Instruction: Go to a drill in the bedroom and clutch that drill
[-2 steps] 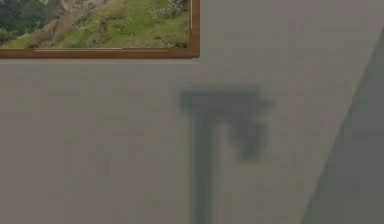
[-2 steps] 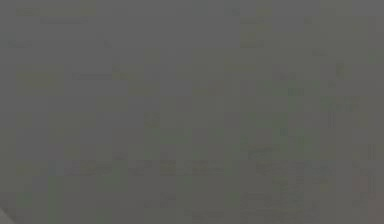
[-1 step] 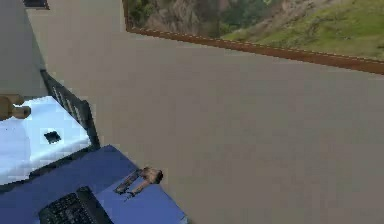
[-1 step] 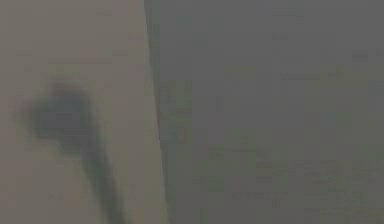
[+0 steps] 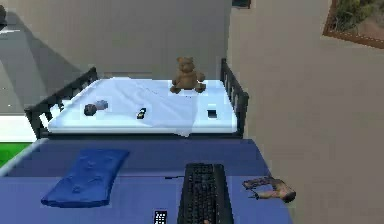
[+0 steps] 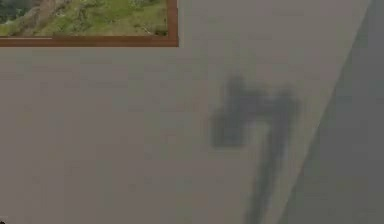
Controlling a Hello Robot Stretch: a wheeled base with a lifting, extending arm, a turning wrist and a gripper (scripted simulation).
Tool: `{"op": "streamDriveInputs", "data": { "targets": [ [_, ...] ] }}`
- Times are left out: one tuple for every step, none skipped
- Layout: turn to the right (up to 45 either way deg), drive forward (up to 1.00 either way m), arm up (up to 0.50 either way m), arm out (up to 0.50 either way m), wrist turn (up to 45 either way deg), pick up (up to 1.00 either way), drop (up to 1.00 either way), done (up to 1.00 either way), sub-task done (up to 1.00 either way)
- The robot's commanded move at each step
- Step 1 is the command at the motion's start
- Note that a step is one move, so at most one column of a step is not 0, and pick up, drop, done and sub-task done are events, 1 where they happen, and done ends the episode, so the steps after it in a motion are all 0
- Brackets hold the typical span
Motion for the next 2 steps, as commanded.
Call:
{"op": "streamDriveInputs", "data": {
  "targets": [
    [-45.0, 0.0, 0.0, 0.0, 0.0, 0.0, 0.0, 0.0, 0.0],
    [-21.0, 0.0, 0.0, 0.0, 0.0, 0.0, 0.0, 0.0, 0.0]
  ]
}}
